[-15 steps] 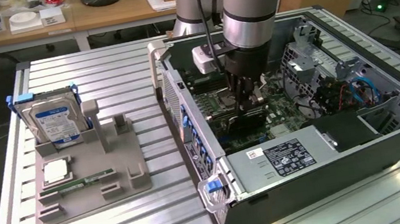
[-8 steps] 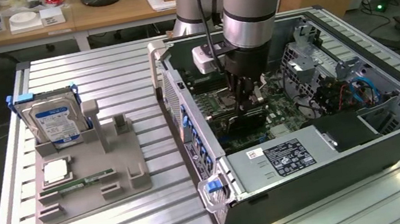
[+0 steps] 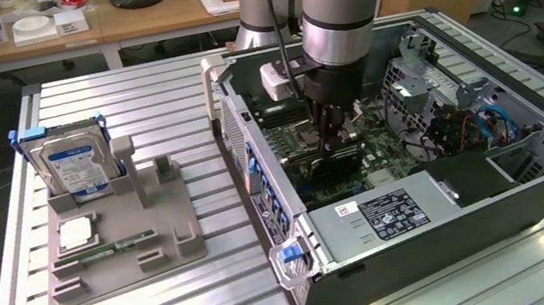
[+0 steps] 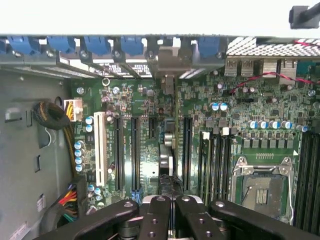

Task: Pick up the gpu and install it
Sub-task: 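Press down on the gpu until it lock into place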

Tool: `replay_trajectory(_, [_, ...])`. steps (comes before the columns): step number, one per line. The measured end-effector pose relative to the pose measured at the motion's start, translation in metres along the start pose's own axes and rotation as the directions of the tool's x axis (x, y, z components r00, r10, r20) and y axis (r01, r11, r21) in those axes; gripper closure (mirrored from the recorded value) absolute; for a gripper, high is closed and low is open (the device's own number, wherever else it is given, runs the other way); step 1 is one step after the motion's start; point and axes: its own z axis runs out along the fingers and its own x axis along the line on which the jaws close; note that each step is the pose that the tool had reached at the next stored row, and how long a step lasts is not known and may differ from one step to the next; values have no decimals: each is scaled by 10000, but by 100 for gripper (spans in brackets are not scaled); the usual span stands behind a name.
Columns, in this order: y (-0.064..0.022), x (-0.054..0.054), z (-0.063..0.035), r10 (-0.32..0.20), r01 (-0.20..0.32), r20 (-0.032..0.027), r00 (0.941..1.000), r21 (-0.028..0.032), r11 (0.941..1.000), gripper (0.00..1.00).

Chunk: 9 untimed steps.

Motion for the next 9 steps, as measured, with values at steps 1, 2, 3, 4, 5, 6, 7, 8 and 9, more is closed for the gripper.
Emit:
replay_trajectory(1, [5,0,0,-1,1,0,10000,-37,10000,89])
replay_trajectory(2, [6,1,-1,-4,4,-2,10000,-84,10000,89])
replay_trajectory(3, [8,1,-1,-2,2,-3,10000,-125,9999,89])
replay_trajectory(4, [9,1,-2,-1,1,-4,10000,-151,9999,89])
replay_trajectory(5, [9,1,-2,-1,1,-2,10000,-181,9998,89])
replay_trajectory(6, [8,1,-4,-2,2,-2,10000,-211,9998,89])
replay_trajectory(7, [9,0,-9,-1,1,-2,10000,-228,9997,89])
replay_trajectory(8, [7,-1,-25,-1,1,-2,10000,-228,9997,89])
replay_trajectory(9, [5,-4,-51,-2,2,-5,10000,-229,9997,89])
